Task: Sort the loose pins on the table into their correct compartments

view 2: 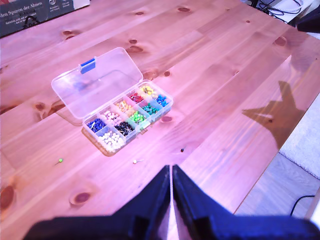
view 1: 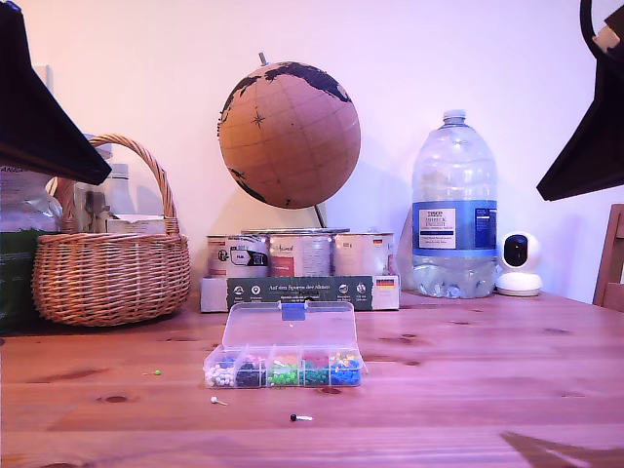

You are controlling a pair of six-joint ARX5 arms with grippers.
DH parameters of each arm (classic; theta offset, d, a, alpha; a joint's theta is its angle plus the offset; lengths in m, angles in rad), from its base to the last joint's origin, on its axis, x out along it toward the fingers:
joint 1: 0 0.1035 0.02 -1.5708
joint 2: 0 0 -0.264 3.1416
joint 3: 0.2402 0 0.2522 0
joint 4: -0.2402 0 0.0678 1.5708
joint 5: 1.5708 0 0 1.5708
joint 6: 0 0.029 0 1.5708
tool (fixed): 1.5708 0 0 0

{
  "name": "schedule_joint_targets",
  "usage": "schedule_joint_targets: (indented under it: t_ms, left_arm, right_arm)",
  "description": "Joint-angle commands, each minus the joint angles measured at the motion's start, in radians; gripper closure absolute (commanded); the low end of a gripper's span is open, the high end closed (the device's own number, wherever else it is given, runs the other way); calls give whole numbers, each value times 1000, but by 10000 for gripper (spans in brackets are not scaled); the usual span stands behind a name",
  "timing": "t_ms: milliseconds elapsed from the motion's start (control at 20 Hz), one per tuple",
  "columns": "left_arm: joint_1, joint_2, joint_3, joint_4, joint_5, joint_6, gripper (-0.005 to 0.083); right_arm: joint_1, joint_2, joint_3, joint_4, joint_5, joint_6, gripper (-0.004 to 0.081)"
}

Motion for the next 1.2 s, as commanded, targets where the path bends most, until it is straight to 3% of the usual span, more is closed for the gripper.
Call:
schedule_joint_targets:
  t_ms: [0, 200, 300, 400, 500, 650, 800, 1000, 1150]
  left_arm:
    - [-3, 4, 3, -20, 2, 24, 797]
    - [-3, 23, 62, -200, 1, 136, 797]
    - [-3, 50, 101, -277, 1, 278, 797]
    - [-3, 82, 127, -320, 1, 385, 797]
    - [-3, 123, 137, -352, -11, 579, 797]
    - [-3, 199, 137, -363, -79, 844, 797]
    - [-3, 258, 137, -360, -127, 970, 757]
    - [-3, 332, 141, -315, -159, 1023, 745]
    - [-3, 380, 143, -293, -157, 1041, 618]
  right_arm:
    - [-1, 8, -3, 1, -27, 5, 783]
    - [-1, 81, 31, -23, -159, -32, 783]
    - [13, 119, 50, -19, -216, -111, 783]
    - [41, 145, 61, -24, -273, -258, 783]
    - [62, 171, 62, -27, -325, -361, 783]
    - [98, 183, 62, -26, -372, -413, 783]
    - [106, 183, 62, -25, -373, -432, 783]
    - [106, 183, 62, -7, -372, -451, 783]
    - [106, 183, 62, -8, -373, -460, 783]
